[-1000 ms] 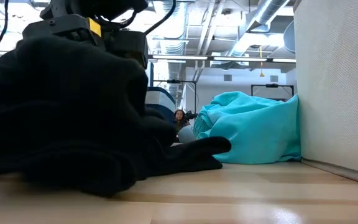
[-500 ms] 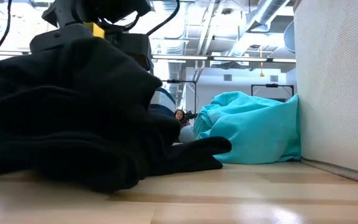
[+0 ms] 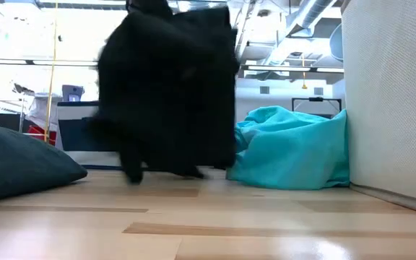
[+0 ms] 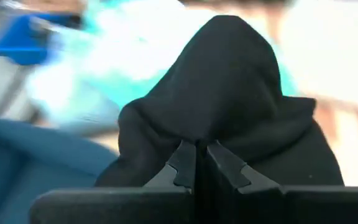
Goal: Sort clothes
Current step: Put the black shirt into the blue laundry organizer
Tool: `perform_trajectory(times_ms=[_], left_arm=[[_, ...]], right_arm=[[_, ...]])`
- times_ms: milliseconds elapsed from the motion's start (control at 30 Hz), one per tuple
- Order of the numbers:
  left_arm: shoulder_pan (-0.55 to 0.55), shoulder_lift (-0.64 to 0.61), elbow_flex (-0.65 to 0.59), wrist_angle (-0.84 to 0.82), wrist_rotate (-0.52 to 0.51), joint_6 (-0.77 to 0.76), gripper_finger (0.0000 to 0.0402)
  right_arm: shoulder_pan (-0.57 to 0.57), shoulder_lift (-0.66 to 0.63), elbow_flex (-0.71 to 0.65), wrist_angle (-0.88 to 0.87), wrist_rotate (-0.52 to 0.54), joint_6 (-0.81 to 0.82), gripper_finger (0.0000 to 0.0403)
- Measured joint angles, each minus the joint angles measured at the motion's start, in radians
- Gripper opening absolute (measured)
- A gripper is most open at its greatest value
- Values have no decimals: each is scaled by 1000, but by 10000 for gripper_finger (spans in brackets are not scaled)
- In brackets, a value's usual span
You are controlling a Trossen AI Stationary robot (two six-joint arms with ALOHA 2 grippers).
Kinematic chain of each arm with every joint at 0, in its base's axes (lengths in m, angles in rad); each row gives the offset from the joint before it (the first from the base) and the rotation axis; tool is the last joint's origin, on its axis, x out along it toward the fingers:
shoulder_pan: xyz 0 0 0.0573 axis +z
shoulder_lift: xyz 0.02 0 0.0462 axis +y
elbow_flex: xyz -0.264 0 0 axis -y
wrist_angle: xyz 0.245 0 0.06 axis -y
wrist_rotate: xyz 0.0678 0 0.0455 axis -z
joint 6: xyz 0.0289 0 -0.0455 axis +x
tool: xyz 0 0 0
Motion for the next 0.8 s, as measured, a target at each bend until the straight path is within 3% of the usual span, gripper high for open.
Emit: perform_trajectory(times_ms=[100, 200, 400, 633, 800], left_arm=[[52, -89, -1, 43, -66, 9, 10], [90, -178, -1, 189, -101, 48, 10], [186, -287, 1, 385, -287, 164, 10], [318, -289, 1, 306, -336, 224, 9], [386, -246, 1, 234, -295, 138, 9]], right_arm=[[-5, 42, 27, 0, 0, 0, 48], [-5, 81, 58, -1, 0, -23, 48], [-5, 162, 137, 2, 0, -77, 48], [11, 244, 196, 0, -1, -73, 48], [18, 293, 274, 4, -7, -72, 48]])
